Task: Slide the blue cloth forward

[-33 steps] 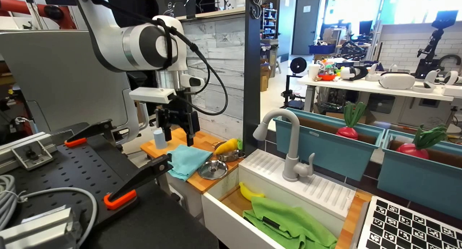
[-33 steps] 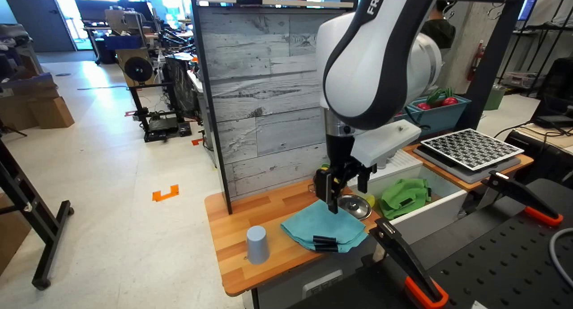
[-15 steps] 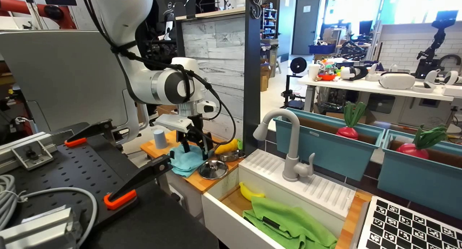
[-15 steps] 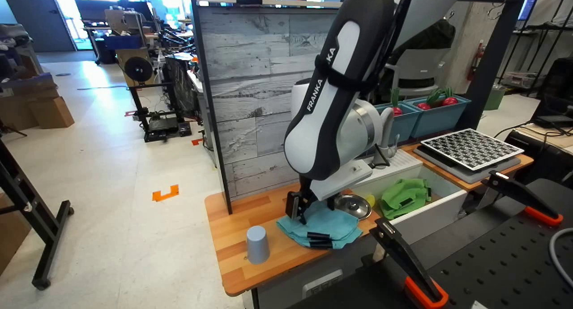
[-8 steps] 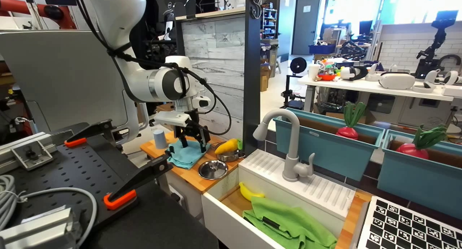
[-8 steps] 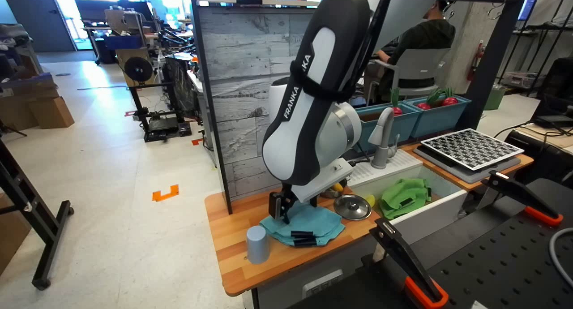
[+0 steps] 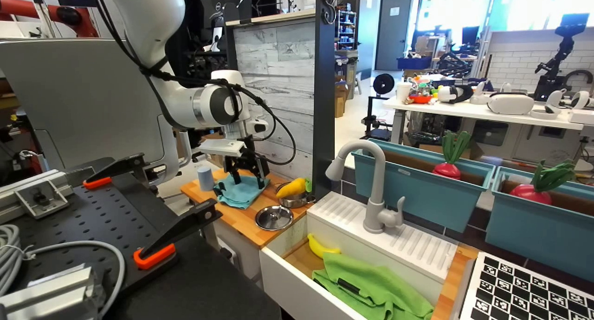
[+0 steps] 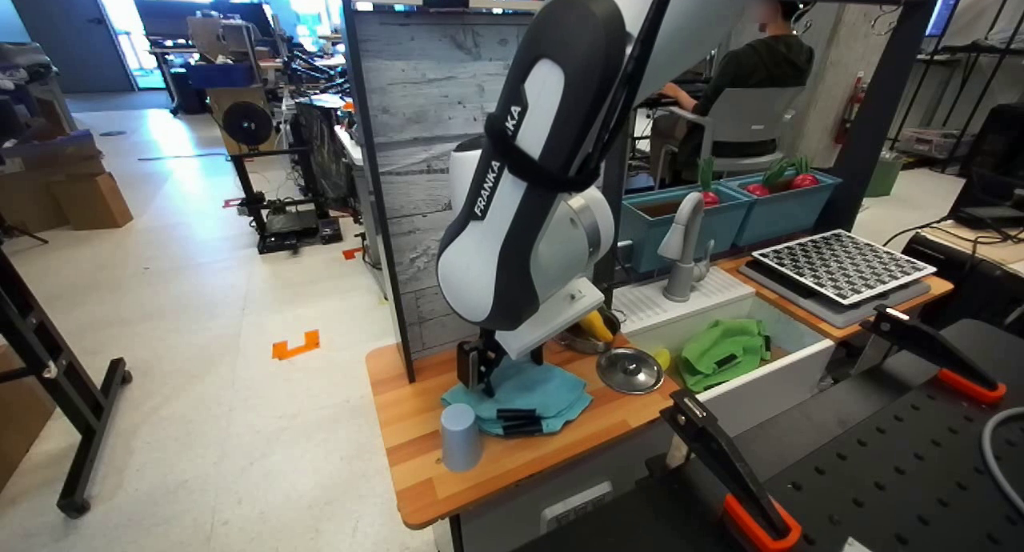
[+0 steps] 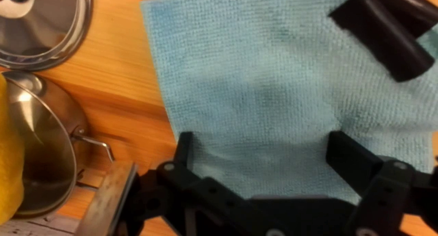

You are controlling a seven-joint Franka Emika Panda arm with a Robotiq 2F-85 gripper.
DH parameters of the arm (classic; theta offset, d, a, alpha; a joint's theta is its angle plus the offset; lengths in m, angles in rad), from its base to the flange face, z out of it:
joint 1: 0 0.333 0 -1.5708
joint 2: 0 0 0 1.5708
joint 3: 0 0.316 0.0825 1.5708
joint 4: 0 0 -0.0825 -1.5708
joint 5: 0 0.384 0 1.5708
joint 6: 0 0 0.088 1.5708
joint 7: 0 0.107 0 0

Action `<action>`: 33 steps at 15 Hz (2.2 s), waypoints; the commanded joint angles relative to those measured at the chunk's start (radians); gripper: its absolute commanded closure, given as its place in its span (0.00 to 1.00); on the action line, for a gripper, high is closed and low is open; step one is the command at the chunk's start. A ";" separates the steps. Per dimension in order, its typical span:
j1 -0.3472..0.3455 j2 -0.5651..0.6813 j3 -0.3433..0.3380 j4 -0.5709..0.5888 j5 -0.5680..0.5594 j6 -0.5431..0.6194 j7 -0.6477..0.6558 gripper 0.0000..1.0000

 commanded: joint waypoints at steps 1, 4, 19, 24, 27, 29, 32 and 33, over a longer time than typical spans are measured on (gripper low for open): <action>0.007 0.056 0.003 0.105 -0.006 -0.062 -0.023 0.00; 0.012 0.070 0.005 0.143 -0.011 -0.090 -0.029 0.00; 0.102 -0.170 -0.097 -0.226 -0.022 0.130 0.136 0.00; 0.186 -0.353 -0.169 -0.463 -0.041 0.187 0.147 0.00; 0.172 -0.320 -0.153 -0.409 -0.031 0.149 0.129 0.00; 0.189 -0.376 -0.160 -0.472 -0.044 0.148 0.131 0.00; 0.191 -0.396 -0.162 -0.497 -0.047 0.148 0.132 0.00; 0.191 -0.396 -0.163 -0.499 -0.047 0.148 0.132 0.00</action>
